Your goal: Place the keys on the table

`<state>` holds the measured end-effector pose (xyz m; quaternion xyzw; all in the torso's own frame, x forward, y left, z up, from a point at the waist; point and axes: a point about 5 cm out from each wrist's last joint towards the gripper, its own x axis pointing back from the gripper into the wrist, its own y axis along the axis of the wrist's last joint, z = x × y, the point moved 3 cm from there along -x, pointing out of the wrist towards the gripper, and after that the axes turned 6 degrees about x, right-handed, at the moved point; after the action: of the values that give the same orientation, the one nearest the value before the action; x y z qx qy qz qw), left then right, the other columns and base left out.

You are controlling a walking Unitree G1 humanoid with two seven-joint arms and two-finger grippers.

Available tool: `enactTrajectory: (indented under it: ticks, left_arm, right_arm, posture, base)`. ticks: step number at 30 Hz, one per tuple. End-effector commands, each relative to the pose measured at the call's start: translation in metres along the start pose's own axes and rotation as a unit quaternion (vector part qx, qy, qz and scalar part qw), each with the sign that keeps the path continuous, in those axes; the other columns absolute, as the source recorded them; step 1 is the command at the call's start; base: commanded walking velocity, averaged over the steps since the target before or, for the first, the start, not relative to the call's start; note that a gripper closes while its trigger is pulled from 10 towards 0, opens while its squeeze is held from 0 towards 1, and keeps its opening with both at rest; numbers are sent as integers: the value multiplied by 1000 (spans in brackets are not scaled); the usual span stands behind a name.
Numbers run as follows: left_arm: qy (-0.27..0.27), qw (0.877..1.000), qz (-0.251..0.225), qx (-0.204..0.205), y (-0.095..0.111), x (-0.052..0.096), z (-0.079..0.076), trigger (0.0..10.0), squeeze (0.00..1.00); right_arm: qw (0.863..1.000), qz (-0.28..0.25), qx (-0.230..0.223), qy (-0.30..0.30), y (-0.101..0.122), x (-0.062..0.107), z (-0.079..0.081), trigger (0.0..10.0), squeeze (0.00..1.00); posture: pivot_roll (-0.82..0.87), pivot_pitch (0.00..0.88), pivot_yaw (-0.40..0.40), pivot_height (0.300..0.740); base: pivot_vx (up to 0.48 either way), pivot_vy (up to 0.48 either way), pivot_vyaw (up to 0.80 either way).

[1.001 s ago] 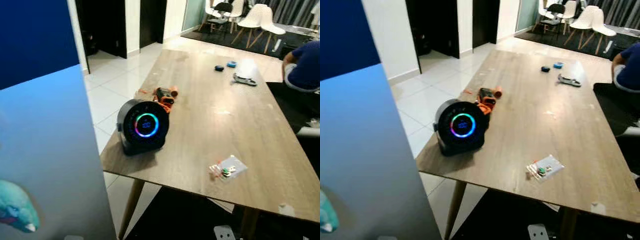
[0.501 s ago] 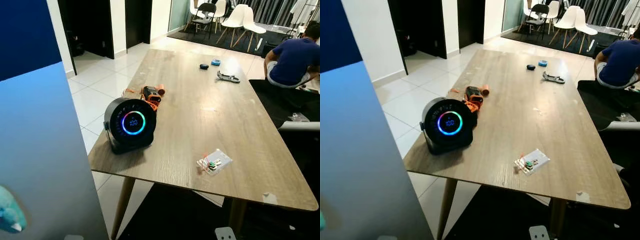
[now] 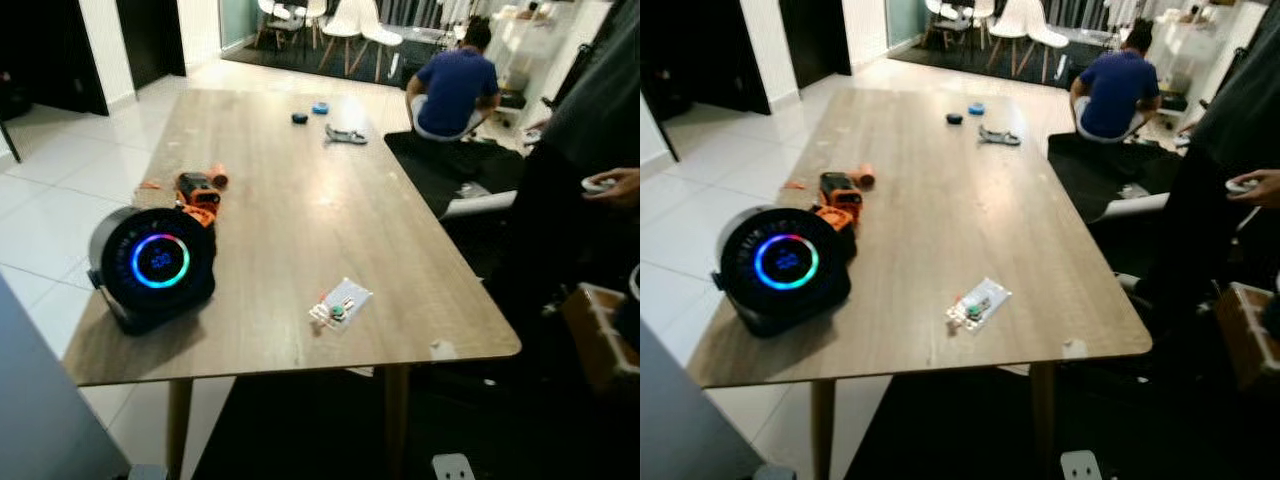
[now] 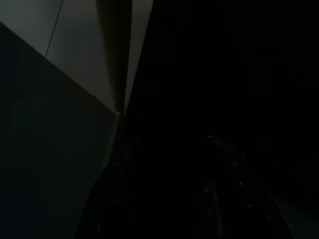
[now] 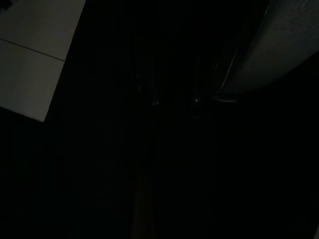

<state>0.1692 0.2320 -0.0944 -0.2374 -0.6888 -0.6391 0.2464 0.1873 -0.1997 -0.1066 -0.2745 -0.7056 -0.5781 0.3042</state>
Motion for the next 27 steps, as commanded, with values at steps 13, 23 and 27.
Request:
enactTrajectory:
  ticks: [13, 23, 27]
  left_arm:
    - [24, 999, -2, 41, -4, 3, 7, 10000, 0]
    - [21, 999, -14, 46, -1, 2, 5, 10000, 0]
    - [20, 999, -16, 45, 0, 2, 5, 10000, 0]
  right_arm:
    - [1000, 7, 6, 2, -3, 1, -1, 10000, 0]
    - [1000, 6, 10, 2, -1, 0, -1, 10000, 0]
    - [1000, 5, 10, 1, 0, 0, -2, 10000, 0]
  posture:
    - [105, 61, -80, 740]
    - [106, 58, -84, 740]
    - [106, 56, -84, 740]
  base:
    - [0, 0, 0]
    - [-239, 0, 0]
    - [-319, 0, 0]
